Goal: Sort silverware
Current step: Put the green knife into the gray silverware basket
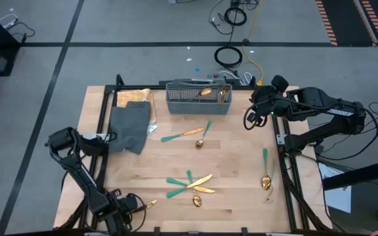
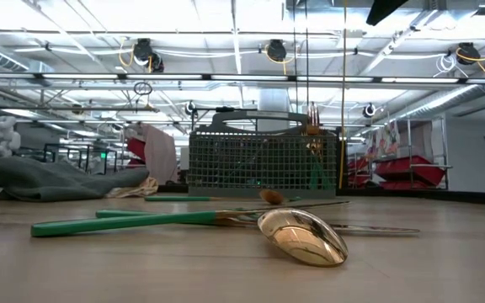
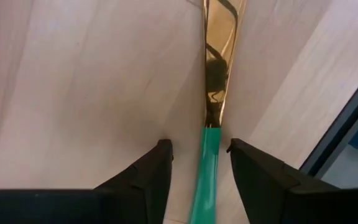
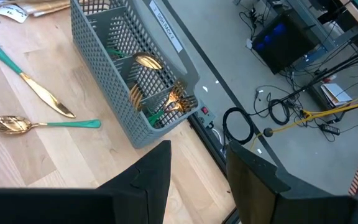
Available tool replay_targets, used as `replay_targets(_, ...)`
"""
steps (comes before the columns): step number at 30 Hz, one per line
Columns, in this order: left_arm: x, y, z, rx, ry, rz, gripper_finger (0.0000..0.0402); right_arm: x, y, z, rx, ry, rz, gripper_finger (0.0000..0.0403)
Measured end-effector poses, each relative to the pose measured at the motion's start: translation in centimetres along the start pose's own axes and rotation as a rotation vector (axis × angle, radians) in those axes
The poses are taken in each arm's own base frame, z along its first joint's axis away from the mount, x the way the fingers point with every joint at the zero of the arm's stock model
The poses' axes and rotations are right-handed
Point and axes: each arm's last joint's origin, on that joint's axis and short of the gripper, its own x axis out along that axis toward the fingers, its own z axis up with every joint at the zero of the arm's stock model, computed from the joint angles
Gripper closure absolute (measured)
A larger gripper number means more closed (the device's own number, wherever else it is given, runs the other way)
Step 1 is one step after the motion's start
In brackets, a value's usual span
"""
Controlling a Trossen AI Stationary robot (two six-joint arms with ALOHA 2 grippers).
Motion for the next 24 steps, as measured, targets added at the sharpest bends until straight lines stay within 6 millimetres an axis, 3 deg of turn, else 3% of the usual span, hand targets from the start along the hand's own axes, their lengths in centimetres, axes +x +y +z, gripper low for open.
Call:
replay_targets(8,0.5,0.7,0.7,-0.028,-0.029,-0.004,0.0386,0.0,0.0,0.0,-0.005,0.000,0.000,0.0259)
replay_targets(24,-0.9,2.0,3.2,-0.063,-0.139,0.071,0.0400,0.0,0.0,0.0,-0.007,-0.001,-0.004,0.0259)
